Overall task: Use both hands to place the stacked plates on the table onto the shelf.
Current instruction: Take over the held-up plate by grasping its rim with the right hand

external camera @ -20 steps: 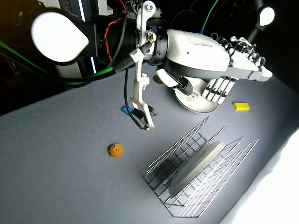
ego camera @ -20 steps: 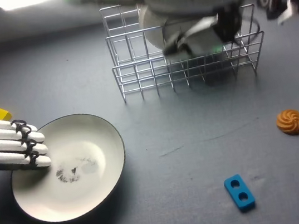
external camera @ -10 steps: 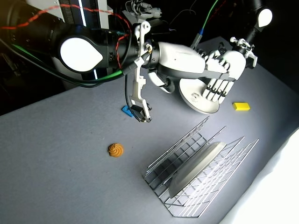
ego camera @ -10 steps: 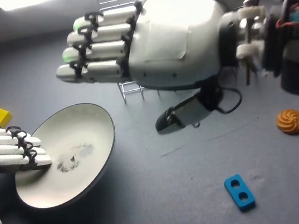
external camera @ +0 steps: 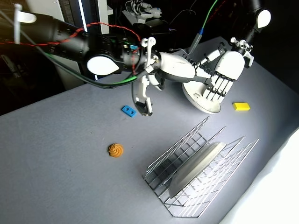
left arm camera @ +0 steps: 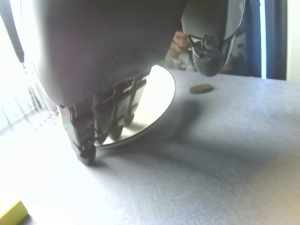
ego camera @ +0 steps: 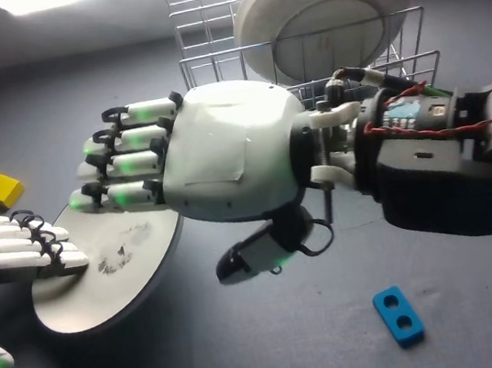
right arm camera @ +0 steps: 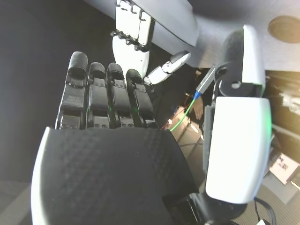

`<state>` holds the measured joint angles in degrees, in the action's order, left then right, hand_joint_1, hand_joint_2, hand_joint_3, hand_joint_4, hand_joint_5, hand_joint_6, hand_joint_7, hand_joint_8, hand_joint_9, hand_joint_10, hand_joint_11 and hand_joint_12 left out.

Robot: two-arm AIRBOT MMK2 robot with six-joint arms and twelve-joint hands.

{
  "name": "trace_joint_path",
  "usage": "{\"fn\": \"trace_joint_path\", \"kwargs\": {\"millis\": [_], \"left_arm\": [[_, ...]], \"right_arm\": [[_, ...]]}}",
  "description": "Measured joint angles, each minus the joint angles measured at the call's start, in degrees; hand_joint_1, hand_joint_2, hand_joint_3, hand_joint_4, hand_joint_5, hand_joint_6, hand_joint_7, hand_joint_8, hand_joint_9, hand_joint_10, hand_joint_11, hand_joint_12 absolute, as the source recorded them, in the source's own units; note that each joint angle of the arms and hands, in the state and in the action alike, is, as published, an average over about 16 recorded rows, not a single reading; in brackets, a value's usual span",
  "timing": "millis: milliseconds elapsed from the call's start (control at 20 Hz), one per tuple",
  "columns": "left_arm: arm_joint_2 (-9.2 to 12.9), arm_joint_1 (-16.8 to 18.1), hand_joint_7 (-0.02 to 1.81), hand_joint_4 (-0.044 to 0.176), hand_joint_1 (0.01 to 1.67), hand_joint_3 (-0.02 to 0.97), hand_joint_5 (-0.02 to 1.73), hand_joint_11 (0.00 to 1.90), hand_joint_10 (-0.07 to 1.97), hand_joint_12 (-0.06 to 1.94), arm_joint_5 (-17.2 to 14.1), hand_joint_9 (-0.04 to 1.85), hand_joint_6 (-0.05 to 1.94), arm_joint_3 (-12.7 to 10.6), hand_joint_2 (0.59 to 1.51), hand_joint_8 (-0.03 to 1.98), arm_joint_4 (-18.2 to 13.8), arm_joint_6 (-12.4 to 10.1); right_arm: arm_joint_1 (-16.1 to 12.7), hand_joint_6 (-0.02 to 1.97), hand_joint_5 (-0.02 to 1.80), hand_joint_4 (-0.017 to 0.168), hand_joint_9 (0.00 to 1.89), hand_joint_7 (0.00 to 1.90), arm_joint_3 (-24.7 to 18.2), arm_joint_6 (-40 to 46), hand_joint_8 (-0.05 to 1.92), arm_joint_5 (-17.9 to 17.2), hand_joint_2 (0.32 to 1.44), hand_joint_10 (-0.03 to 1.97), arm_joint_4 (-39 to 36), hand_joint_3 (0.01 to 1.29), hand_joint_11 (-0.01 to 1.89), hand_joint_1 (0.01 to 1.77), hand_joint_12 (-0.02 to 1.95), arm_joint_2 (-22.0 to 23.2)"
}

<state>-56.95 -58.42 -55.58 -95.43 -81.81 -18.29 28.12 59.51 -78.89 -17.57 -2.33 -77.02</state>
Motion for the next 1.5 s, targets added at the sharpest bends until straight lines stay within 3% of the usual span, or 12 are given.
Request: {"fn": "trace_joint_path", "kwargs": {"millis": [500, 800, 1150, 1500], "left_arm": [[-0.44, -0.66, 0.02, -0.003, 0.01, 0.018, -0.01, 0.02, -0.06, -0.01, -0.43, -0.03, -0.04, -0.48, 1.15, -0.01, 0.98, -1.01], [-0.56, -0.68, 0.01, -0.003, 0.01, 0.018, 0.0, 0.02, -0.06, -0.01, -0.51, -0.03, -0.04, -0.58, 1.155, -0.01, 1.04, -1.07], [-0.7, -0.71, 0.01, -0.003, 0.01, 0.018, 0.0, 0.02, -0.06, -0.02, -0.64, -0.03, -0.04, -0.76, 1.161, -0.01, 1.07, -1.09], [-0.74, -0.02, 0.02, -0.005, 0.02, 0.017, 0.0, 0.02, -0.06, -0.01, -0.7, -0.03, -0.04, -0.9, 1.164, -0.01, 0.21, -1.3]], "right_arm": [[2.44, 0.0, 0.16, 0.005, 0.19, 0.17, 9.08, -2.96, 0.02, -1.22, 1.01, 0.02, 2.12, 0.01, 0.01, 0.9, 0.88, -9.47], [3.43, 0.0, 0.29, 0.005, 0.37, 0.34, 12.77, -3.38, 0.02, -2.08, 1.06, 0.04, 2.15, 0.01, 0.1, 0.92, 1.03, -13.43], [4.27, 0.03, 0.54, 0.002, 0.66, 0.62, 15.02, -3.57, 0.03, -3.98, 1.11, 0.05, 1.79, 0.01, 0.31, 0.96, 1.11, -16.18], [5.13, 0.28, 0.73, -0.001, 0.95, 0.81, 15.8, -3.57, 0.34, -6.54, 1.09, 0.09, 0.94, 0.01, 0.61, 1.05, 1.09, -17.16]]}}
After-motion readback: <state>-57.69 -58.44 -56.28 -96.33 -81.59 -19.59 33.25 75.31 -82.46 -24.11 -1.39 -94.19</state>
